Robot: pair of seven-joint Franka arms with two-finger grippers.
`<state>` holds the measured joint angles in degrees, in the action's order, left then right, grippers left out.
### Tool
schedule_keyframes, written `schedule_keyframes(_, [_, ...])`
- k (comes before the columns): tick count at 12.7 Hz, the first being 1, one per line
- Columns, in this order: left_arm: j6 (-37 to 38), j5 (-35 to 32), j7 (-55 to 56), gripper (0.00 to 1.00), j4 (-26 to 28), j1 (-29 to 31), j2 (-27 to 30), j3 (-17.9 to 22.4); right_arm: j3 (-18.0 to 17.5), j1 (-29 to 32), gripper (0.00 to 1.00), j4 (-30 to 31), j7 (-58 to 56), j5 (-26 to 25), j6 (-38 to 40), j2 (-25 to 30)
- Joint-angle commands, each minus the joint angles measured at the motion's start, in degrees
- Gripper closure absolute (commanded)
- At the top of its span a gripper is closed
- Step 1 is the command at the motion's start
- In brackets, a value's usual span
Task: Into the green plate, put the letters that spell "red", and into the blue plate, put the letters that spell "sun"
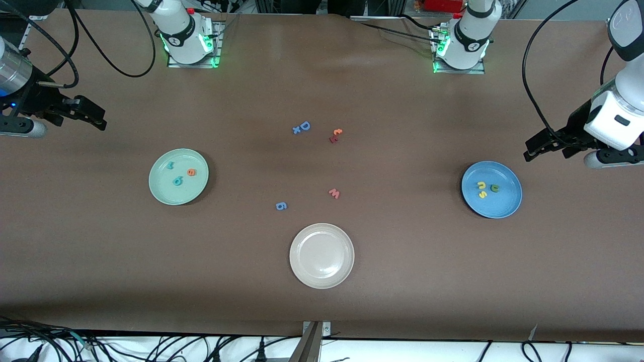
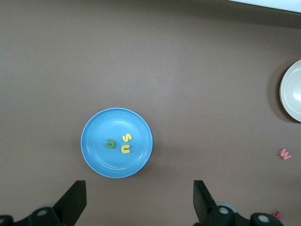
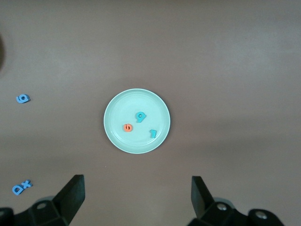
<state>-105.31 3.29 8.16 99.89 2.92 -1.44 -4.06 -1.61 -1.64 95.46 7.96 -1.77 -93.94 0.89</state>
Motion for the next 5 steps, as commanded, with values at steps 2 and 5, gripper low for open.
schedule_keyframes(2, [0.5,0.6,-0.9,0.00,-0.1,1.3,1.2,-2.7,0.3,-0.5,0.00,-1.5,-0.4,-0.5,0.3,-0.7])
schedule_keyframes(5, [0.5,0.6,-1.0,0.00,0.0,1.6,1.6,-3.1,0.3,-0.5,0.00,-1.5,-0.4,-0.4,0.4,-0.7])
